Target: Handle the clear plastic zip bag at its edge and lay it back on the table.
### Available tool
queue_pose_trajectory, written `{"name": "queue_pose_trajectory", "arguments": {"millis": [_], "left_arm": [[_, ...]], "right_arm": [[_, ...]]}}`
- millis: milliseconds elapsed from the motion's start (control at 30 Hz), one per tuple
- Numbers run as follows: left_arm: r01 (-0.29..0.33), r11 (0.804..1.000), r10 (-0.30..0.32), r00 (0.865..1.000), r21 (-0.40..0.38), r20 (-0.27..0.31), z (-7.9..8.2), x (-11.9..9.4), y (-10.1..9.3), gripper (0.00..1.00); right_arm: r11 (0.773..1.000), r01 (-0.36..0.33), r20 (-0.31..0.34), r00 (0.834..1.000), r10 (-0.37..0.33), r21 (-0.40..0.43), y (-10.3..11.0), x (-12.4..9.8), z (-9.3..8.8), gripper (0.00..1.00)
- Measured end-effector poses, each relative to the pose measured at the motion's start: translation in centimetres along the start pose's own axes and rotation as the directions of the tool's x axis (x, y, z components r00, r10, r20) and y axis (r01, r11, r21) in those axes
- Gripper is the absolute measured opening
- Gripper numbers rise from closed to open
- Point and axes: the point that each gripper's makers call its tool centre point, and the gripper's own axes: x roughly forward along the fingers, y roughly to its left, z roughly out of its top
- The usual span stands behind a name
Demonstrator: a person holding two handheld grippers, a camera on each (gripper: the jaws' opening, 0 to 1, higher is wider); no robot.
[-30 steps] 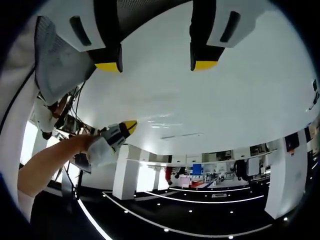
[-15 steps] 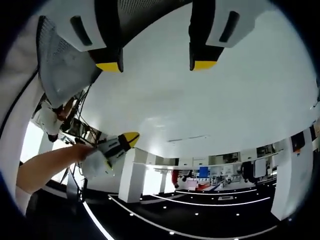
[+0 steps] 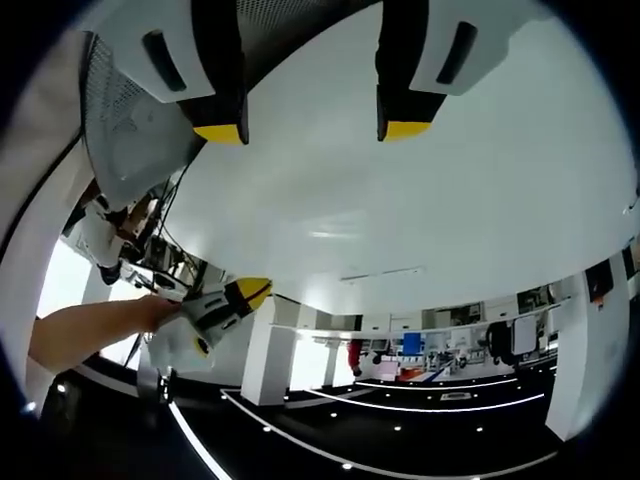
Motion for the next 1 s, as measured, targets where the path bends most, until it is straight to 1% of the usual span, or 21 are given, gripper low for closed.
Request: {"name": "queue_pose_trajectory", "arguments": {"millis": [267, 433, 567, 667, 800, 933, 1000], "left_arm": [[0.014, 0.999, -0.014, 1.000, 0.029, -0.002, 0.5, 0.0, 0.2, 0.49], [0.022, 0.999, -0.022, 1.000, 0.049, -0.002, 1.6, 0.1, 0.0, 0.49], [0.024, 0.998, -0.024, 1.000, 0.050, 0.004, 2.0, 0.1, -0.1, 0.48], [0.024, 0.998, -0.025, 1.000, 0.051, 0.009, 2.3, 0.1, 0.0, 0.48], [0.025, 0.998, -0.026, 1.000, 0.056, 0.017, 3.0, 0.0, 0.0, 0.47], [0.028, 0.998, -0.030, 0.999, 0.051, 0.023, 3.7, -0.2, 0.4, 0.47], [0.023, 0.998, -0.025, 0.999, 0.055, 0.026, 4.1, -0.4, 0.8, 0.47]], "right_arm": [[1.000, -0.002, 0.036, 0.999, 0.003, -0.004, -0.3, -1.3, 1.5, 0.00], [0.999, -0.023, 0.078, 0.997, 0.021, 0.022, -0.7, -2.2, 2.7, 0.00], [0.999, -0.024, 0.108, 0.994, 0.022, 0.021, -1.1, -3.0, 3.8, 0.00], [0.999, -0.030, 0.132, 0.991, 0.027, 0.020, -1.4, -3.5, 4.8, 0.00], [0.999, -0.047, 0.166, 0.985, 0.044, 0.011, -1.7, -4.2, 6.1, 0.00], [0.999, -0.050, 0.190, 0.980, 0.050, -0.002, -2.1, -4.8, 7.2, 0.00], [0.998, -0.057, 0.206, 0.977, 0.057, -0.008, -2.3, -5.1, 7.8, 0.00]]}}
